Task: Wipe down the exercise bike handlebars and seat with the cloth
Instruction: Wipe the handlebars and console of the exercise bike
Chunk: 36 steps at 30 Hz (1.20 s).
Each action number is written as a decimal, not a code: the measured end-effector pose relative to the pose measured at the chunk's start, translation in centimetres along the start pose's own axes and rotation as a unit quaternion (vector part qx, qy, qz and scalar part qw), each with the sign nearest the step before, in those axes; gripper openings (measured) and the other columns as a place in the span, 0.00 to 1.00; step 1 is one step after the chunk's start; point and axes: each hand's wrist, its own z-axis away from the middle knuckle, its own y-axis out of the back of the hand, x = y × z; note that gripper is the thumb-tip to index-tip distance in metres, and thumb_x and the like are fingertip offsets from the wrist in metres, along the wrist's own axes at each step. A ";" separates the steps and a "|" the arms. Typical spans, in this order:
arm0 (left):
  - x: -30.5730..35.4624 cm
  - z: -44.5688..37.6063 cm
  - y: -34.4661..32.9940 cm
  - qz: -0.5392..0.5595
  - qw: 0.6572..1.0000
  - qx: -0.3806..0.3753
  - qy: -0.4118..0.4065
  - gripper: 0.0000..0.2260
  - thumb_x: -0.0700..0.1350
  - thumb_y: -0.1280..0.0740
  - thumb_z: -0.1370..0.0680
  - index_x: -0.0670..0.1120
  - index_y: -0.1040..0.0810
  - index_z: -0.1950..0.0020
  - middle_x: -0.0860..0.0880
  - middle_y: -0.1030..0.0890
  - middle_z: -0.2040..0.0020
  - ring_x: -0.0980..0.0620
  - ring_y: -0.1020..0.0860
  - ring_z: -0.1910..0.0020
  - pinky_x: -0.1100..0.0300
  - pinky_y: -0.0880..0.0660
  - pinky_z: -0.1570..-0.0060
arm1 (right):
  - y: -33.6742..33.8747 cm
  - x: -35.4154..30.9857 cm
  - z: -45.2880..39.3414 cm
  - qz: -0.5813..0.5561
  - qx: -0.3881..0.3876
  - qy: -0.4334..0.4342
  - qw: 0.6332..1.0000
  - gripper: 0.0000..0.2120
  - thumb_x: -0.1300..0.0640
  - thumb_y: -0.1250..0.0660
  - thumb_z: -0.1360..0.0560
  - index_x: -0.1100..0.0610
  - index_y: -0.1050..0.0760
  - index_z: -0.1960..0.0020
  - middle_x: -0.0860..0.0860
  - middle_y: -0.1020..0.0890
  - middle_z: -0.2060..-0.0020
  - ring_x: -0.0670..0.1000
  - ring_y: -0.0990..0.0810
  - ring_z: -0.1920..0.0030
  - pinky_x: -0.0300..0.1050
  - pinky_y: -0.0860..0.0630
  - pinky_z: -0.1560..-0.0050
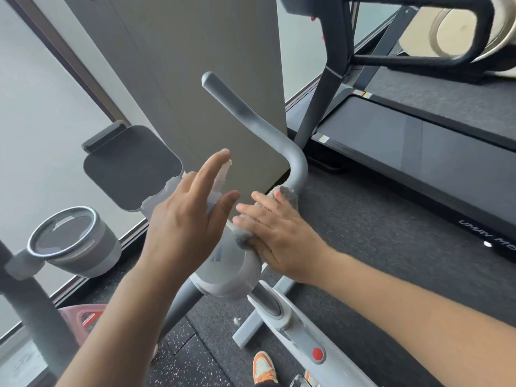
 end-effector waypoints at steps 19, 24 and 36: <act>2.2 -2.0 -1.3 -0.030 0.999 -0.038 -0.016 0.25 0.56 0.39 0.20 0.56 0.40 0.24 0.50 0.25 0.49 0.45 0.26 0.66 0.54 0.29 0.70 | -0.6 0.3 0.1 0.018 -0.009 -0.192 0.981 0.20 0.45 0.51 0.18 0.44 0.35 0.27 0.51 0.45 0.22 0.61 0.56 0.22 0.65 0.57 0.25; 1.5 -3.6 -2.1 -0.030 0.999 -0.037 -0.017 0.25 0.55 0.38 0.20 0.58 0.40 0.24 0.51 0.27 0.51 0.47 0.29 0.68 0.57 0.32 0.70 | -0.4 1.8 -2.1 -0.005 0.024 -0.255 0.967 0.20 0.48 0.48 0.18 0.42 0.38 0.27 0.50 0.49 0.22 0.60 0.59 0.23 0.63 0.61 0.26; -0.2 -6.9 -3.1 -0.015 0.999 -0.046 -0.004 0.25 0.56 0.39 0.20 0.60 0.42 0.24 0.53 0.27 0.51 0.46 0.27 0.64 0.57 0.32 0.66 | 1.9 5.0 -5.5 -0.033 -0.030 -0.344 0.938 0.23 0.49 0.49 0.17 0.41 0.49 0.23 0.49 0.62 0.22 0.56 0.66 0.23 0.60 0.59 0.24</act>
